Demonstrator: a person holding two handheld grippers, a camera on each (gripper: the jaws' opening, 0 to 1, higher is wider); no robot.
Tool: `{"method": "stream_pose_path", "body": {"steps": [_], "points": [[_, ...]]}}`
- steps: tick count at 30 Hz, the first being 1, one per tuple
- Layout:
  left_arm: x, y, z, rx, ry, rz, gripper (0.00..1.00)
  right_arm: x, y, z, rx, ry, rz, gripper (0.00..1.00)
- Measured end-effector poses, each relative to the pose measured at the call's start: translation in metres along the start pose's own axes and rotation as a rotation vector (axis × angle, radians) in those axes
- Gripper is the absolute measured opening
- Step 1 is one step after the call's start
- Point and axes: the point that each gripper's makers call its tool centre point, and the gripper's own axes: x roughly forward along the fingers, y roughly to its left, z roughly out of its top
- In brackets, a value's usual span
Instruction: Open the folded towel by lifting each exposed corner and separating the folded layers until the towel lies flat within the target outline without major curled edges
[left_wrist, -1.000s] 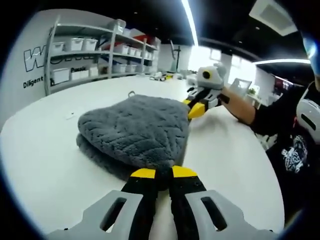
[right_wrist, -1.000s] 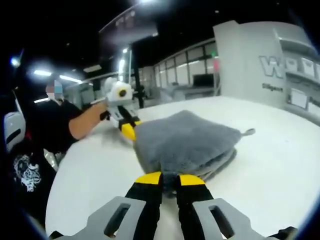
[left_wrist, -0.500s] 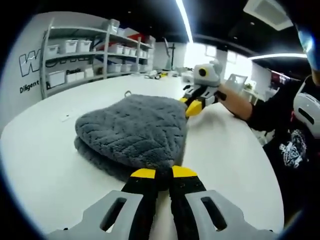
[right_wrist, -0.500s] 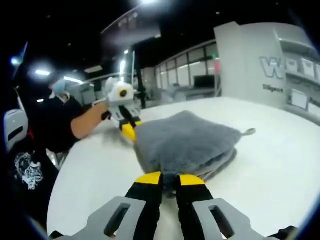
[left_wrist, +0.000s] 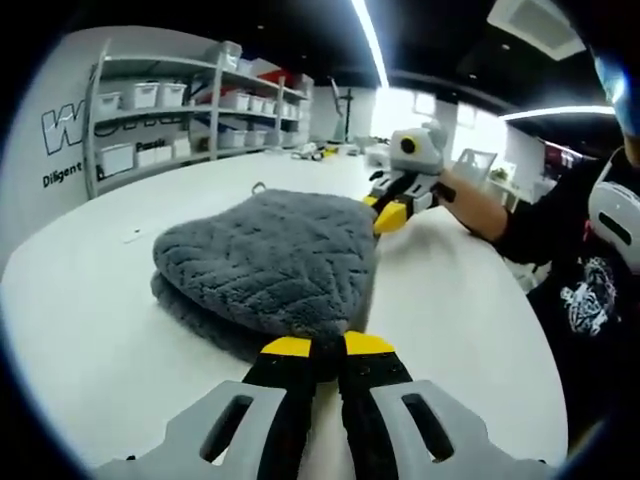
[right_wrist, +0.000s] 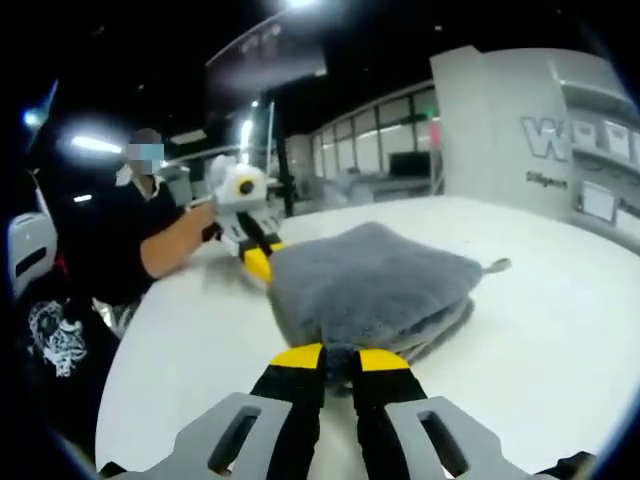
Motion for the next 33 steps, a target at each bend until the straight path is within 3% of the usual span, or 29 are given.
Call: {"method": "stream_pose_path", "body": {"steps": [14, 33], "points": [[-0.003, -0.006, -0.002, -0.025, -0.035, 0.014, 0.07, -0.004, 0.005, -0.001, 0.004, -0.014, 0.005, 0.05], [-0.011, -0.026, -0.003, 0.051, -0.008, -0.095, 0.07, -0.015, 0.023, -0.001, -0.031, 0.009, 0.119, 0.05]]}}
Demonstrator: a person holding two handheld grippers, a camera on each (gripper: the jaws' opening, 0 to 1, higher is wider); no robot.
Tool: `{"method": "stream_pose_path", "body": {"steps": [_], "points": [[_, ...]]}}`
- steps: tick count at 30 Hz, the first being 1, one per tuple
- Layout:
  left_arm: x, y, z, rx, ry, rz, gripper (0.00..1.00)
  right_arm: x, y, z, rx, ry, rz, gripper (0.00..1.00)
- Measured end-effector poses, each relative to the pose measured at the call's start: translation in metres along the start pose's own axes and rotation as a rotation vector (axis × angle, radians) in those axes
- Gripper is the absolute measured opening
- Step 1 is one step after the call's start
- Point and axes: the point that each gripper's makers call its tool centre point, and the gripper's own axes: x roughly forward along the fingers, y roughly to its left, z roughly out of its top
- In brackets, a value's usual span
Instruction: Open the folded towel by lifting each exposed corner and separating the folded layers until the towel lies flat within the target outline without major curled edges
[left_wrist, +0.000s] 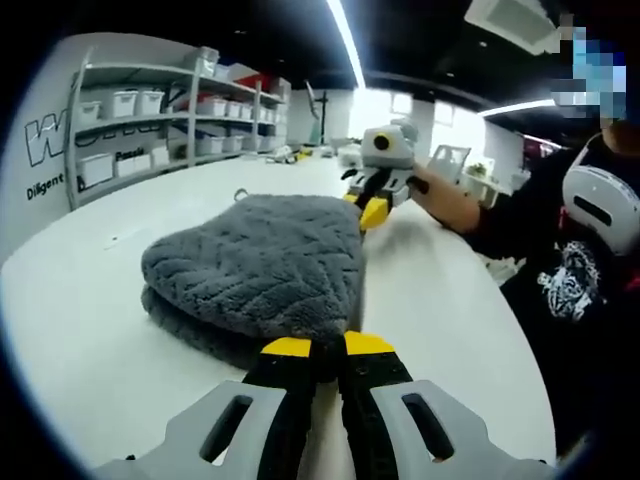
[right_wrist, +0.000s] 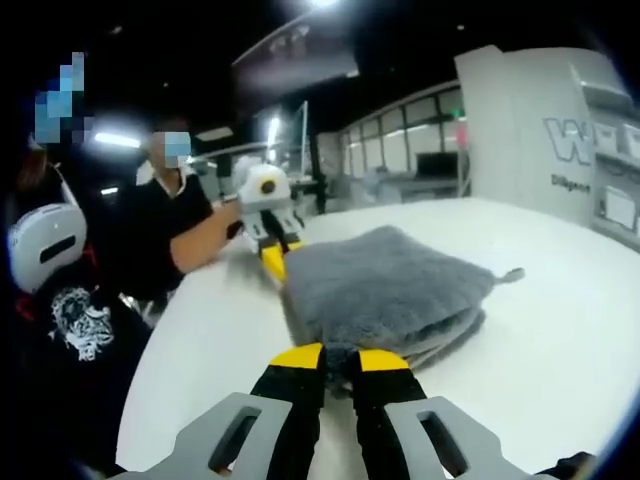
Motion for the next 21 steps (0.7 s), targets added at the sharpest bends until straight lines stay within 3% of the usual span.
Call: {"method": "stream_pose_path", "body": {"steps": [21], "points": [[-0.0041, -0.0019, -0.0038, 0.013, 0.009, -0.025, 0.07, -0.0053, -0.0006, -0.0026, -0.004, 0.014, 0.035, 0.05]]}}
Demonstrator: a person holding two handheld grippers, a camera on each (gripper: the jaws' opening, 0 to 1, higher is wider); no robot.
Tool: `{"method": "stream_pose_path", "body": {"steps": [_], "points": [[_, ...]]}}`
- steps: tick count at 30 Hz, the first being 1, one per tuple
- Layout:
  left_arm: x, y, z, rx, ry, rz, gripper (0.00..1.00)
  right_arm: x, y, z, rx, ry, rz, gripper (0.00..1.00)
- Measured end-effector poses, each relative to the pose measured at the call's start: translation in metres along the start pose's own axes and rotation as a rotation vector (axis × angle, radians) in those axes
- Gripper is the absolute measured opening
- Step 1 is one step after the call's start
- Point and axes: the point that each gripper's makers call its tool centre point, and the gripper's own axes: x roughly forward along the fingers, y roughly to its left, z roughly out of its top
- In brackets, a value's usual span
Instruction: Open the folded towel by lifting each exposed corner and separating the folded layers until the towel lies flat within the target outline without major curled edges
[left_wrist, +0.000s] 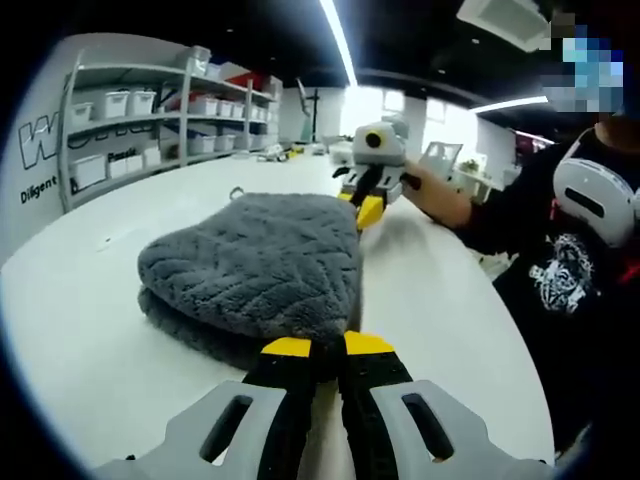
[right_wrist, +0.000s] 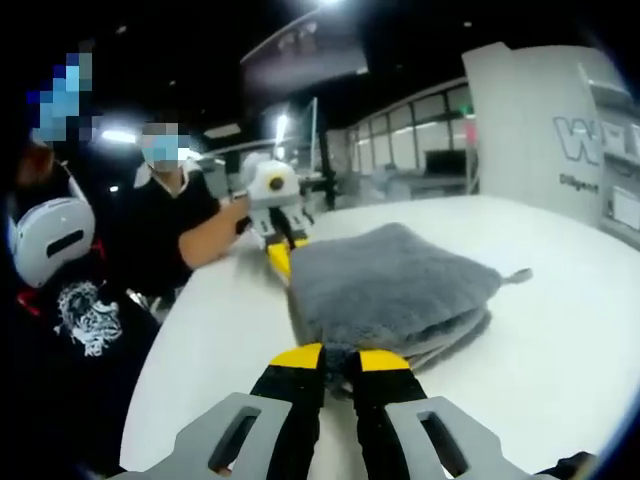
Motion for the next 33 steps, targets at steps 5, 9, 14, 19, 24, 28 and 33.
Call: {"method": "stream_pose_path", "body": {"steps": [5, 9, 14, 19, 24, 28, 33], "points": [[0.001, 0.000, 0.000, 0.003, -0.002, 0.007, 0.07, 0.000, 0.000, 0.000, 0.000, -0.001, -0.007, 0.05], [0.002, 0.005, 0.002, 0.016, -0.009, 0.037, 0.07, 0.001, -0.004, -0.001, 0.010, -0.003, -0.021, 0.05], [0.004, 0.003, 0.001, 0.014, -0.008, 0.036, 0.07, 0.002, -0.003, -0.001, 0.002, -0.005, -0.028, 0.05], [0.004, 0.002, 0.001, 0.011, -0.009, 0.031, 0.07, 0.002, -0.002, 0.000, -0.007, -0.005, -0.026, 0.06], [0.002, 0.003, 0.004, 0.004, -0.026, 0.029, 0.08, 0.000, -0.004, 0.002, -0.008, -0.012, -0.033, 0.06], [0.004, -0.003, -0.002, 0.028, -0.002, 0.021, 0.10, 0.002, -0.005, 0.001, -0.001, -0.012, -0.028, 0.06], [-0.002, -0.004, 0.000, 0.043, -0.021, 0.022, 0.12, 0.001, -0.005, 0.002, -0.003, -0.020, -0.030, 0.08]]}}
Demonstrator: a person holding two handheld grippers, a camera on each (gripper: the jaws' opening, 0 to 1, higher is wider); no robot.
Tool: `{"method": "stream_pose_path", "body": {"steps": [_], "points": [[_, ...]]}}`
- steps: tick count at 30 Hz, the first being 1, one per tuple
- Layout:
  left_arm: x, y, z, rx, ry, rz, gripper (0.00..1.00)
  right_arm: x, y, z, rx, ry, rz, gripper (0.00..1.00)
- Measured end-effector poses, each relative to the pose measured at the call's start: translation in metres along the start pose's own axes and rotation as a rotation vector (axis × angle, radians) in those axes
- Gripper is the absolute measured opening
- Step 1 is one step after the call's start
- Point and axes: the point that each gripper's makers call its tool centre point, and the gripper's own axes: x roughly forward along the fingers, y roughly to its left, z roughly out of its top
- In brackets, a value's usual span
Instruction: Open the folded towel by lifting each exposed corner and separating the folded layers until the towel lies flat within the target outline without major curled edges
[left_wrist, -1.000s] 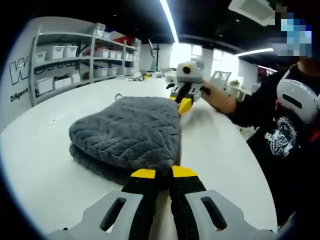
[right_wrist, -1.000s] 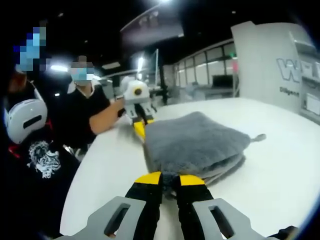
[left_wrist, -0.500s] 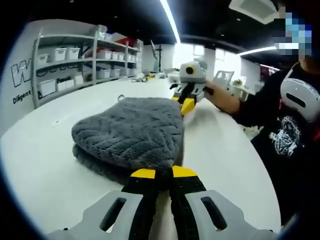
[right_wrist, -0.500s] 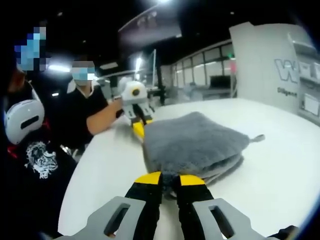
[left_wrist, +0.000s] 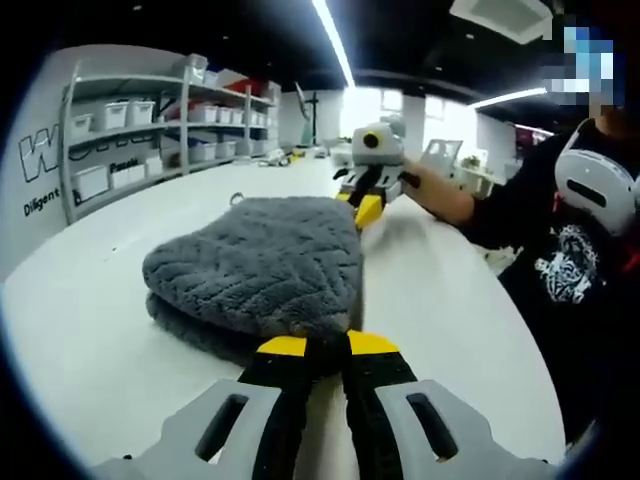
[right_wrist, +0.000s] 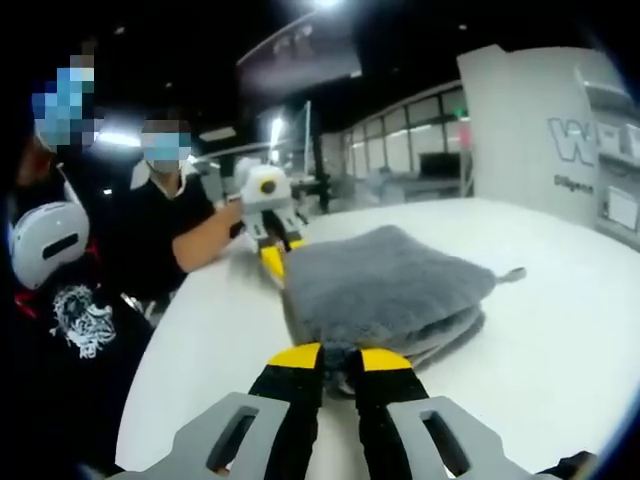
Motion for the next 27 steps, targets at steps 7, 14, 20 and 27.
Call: {"method": "stream_pose_path", "body": {"steps": [7, 14, 20, 27], "points": [[-0.025, -0.006, -0.003, 0.029, -0.014, -0.006, 0.30, -0.014, -0.002, 0.005, -0.010, -0.018, -0.002, 0.17], [-0.054, 0.039, 0.023, -0.047, -0.169, 0.206, 0.49, -0.030, -0.012, 0.014, 0.010, -0.066, -0.034, 0.31], [-0.077, 0.093, 0.016, -0.137, -0.184, 0.461, 0.97, -0.038, -0.055, 0.018, 0.006, -0.082, -0.300, 0.98], [-0.117, 0.130, 0.023, -0.209, -0.292, 0.649, 1.00, -0.054, -0.082, 0.021, 0.042, -0.113, -0.432, 1.00]]}}
